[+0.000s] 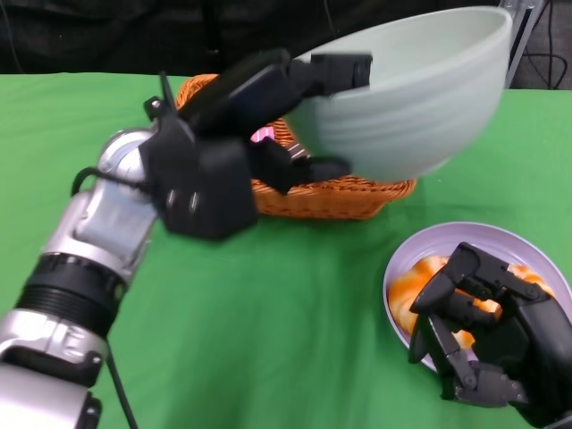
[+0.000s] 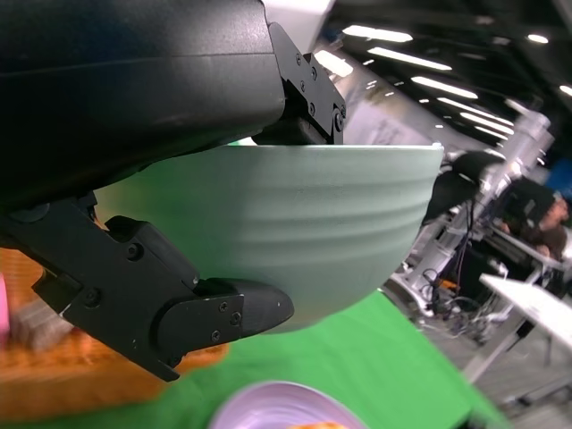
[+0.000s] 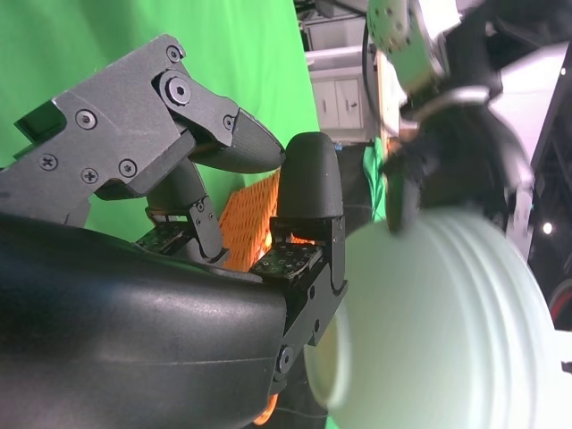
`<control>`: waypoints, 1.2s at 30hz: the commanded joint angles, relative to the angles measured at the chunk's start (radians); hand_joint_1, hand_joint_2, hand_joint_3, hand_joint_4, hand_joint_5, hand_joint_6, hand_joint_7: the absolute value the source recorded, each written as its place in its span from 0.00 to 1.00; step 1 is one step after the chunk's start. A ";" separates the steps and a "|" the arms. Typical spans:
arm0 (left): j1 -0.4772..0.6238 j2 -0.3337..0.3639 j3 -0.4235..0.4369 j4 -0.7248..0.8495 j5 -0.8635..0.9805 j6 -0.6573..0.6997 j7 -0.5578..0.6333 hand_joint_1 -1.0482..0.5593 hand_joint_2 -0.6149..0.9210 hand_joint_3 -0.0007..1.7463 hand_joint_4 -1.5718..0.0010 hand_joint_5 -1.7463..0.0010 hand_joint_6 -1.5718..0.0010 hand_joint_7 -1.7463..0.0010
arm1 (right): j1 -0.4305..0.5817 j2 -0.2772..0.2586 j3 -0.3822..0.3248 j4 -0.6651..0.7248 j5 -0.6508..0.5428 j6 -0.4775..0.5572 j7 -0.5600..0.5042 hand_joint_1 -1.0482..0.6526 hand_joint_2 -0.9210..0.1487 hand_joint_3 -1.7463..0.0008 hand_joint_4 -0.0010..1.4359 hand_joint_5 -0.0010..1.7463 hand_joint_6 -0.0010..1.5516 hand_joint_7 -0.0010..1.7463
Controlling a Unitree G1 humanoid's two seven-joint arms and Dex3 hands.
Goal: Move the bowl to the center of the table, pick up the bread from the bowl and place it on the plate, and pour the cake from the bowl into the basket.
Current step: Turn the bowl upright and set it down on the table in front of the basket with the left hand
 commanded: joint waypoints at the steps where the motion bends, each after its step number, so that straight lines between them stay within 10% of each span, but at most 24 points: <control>1: 0.007 0.023 0.002 0.035 0.027 -0.057 0.052 0.52 0.90 0.42 0.56 0.00 0.60 0.17 | -0.004 -0.013 -0.016 -0.017 0.018 0.011 0.003 0.57 0.34 0.36 0.48 0.97 0.39 0.84; 5: 0.022 0.086 0.000 0.029 0.230 -0.219 0.244 0.52 0.93 0.33 0.57 0.03 0.56 0.30 | -0.013 -0.017 -0.021 -0.041 0.029 0.055 -0.004 0.55 0.36 0.37 0.49 0.97 0.40 0.84; 16: 0.007 0.127 -0.031 0.072 0.374 -0.310 0.425 0.50 1.00 0.20 0.58 0.01 0.57 0.27 | -0.011 -0.012 -0.025 -0.053 0.028 0.067 -0.001 0.57 0.34 0.35 0.50 0.97 0.40 0.83; 21: 0.120 0.246 -0.014 0.014 0.540 -0.438 0.597 0.48 1.00 0.20 0.57 0.00 0.64 0.07 | -0.008 -0.009 -0.027 -0.082 0.043 0.115 -0.014 0.56 0.35 0.37 0.49 0.96 0.40 0.81; 29: 0.140 0.285 -0.032 0.014 0.633 -0.467 0.738 0.48 1.00 0.17 0.57 0.00 0.70 0.00 | -0.007 -0.011 -0.030 -0.084 0.046 0.113 -0.011 0.56 0.32 0.41 0.49 0.96 0.40 0.80; 36: 0.256 0.358 -0.011 -0.064 0.681 -0.507 0.829 0.50 1.00 0.08 0.57 0.00 0.58 0.21 | -0.007 -0.013 -0.033 -0.077 0.048 0.102 -0.002 0.56 0.33 0.41 0.50 0.96 0.40 0.81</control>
